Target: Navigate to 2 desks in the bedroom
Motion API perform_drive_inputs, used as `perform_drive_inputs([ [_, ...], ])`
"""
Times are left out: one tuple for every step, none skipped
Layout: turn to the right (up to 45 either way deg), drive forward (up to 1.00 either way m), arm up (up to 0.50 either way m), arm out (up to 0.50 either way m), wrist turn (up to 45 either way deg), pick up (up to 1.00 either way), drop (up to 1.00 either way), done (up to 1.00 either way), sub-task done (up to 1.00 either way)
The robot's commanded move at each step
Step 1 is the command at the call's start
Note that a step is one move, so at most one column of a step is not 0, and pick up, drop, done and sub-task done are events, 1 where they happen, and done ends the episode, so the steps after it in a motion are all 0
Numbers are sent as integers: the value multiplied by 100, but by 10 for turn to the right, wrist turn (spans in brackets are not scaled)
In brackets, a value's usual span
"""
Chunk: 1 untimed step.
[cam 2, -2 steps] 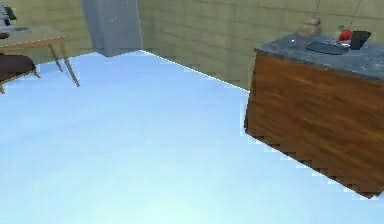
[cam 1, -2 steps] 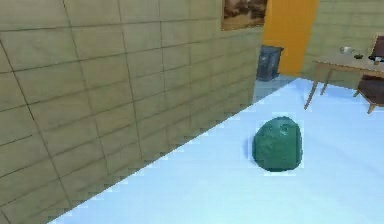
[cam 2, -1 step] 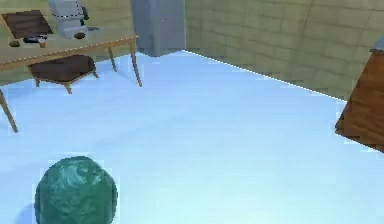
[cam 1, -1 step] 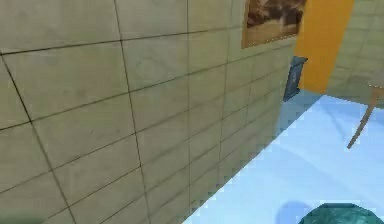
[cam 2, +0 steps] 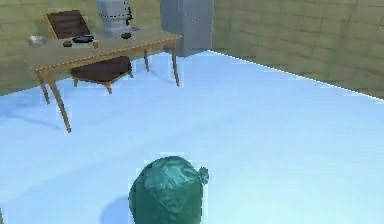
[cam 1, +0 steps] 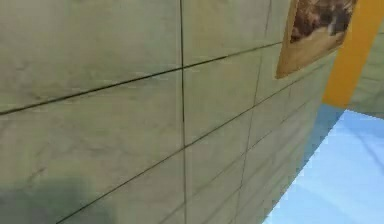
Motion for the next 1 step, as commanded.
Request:
perform_drive_inputs([
  [450, 0, 0, 0, 0, 0, 0, 0, 0],
])
